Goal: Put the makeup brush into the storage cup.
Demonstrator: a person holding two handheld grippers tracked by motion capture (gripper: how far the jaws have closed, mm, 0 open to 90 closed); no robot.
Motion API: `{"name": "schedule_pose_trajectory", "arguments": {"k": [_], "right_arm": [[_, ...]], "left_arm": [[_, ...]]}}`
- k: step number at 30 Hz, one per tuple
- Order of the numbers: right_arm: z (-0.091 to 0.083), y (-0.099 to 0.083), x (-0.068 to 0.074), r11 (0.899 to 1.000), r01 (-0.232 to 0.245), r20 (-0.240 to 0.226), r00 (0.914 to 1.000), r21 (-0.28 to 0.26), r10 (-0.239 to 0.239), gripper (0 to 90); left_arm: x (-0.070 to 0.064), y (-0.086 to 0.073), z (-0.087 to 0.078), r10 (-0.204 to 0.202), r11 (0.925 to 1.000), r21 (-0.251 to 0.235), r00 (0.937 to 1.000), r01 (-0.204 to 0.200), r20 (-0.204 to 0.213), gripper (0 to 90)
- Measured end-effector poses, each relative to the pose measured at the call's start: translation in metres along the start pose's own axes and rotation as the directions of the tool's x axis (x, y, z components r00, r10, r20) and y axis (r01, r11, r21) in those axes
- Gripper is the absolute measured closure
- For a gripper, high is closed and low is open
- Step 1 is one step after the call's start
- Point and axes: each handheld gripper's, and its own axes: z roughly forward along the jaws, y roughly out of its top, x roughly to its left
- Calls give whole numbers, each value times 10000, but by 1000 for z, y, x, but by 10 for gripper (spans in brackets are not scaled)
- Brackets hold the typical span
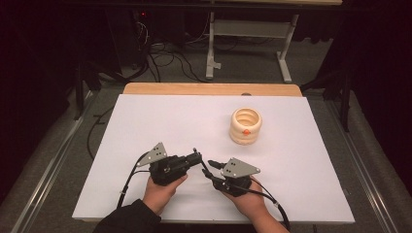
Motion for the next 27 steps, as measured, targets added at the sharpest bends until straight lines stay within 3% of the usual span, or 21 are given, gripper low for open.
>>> {"name": "schedule_pose_trajectory", "arguments": {"k": [9,27], "right_arm": [[-4,4,0,9989,-118,31,9999,-457,119,702],[-5,5,2,9984,-40,-19,10000,-567,39,794]], "left_arm": [[-7,-1,4,350,9993,118,9994,-350,5,829],[-10,-3,6,579,9980,235,9983,-580,28,828]]}}
